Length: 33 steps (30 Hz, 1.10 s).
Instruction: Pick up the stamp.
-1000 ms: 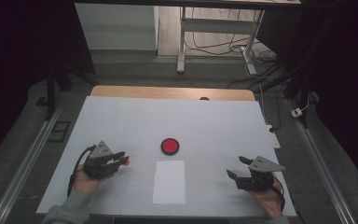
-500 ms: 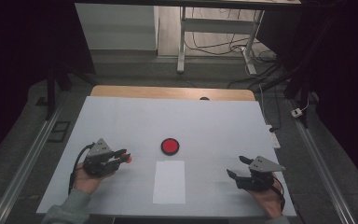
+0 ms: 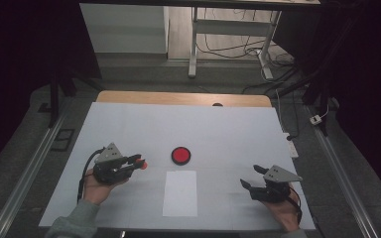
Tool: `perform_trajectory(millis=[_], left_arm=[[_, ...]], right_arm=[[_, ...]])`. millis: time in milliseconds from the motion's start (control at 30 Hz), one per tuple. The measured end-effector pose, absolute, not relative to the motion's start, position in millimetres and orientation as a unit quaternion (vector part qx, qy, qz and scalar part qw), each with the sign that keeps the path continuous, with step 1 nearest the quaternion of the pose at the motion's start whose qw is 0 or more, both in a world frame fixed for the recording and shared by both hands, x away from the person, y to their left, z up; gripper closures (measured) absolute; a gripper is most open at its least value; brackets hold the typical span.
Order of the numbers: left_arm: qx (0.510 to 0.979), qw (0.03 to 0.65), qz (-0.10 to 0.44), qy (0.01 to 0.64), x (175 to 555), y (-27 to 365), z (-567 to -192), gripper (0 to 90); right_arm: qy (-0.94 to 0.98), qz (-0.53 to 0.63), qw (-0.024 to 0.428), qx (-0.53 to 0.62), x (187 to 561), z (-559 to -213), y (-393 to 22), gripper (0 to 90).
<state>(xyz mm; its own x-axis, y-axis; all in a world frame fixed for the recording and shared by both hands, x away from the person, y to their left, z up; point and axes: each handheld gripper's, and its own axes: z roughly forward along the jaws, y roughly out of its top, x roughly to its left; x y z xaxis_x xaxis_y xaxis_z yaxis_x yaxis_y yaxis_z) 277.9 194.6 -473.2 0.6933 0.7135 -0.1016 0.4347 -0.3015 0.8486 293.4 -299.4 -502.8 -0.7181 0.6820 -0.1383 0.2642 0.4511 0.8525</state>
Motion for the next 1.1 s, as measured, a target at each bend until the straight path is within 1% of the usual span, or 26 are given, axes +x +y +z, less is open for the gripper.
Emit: perform_trajectory(millis=[267,400,933,1100], left_arm=[[0.795,0.474,0.145,0.350,279.7,187.2,-469.7,72.4],[0.789,0.489,0.131,0.347,280.8,185.4,-466.8,72.4],[0.795,0.493,0.129,0.330,281.0,168.1,-458.9,72.3],[0.794,0.497,0.118,0.329,283.8,164.6,-458.2,72.4]], right_arm=[[0.815,0.440,0.238,0.292,291.7,-502.8,-299.9,26.9],[0.815,0.438,0.242,0.292,290.5,-502.5,-299.6,26.9],[0.814,0.443,0.241,0.288,289.5,-502.2,-299.9,27.0],[0.815,0.438,0.246,0.288,289.0,-501.1,-299.7,27.1]])
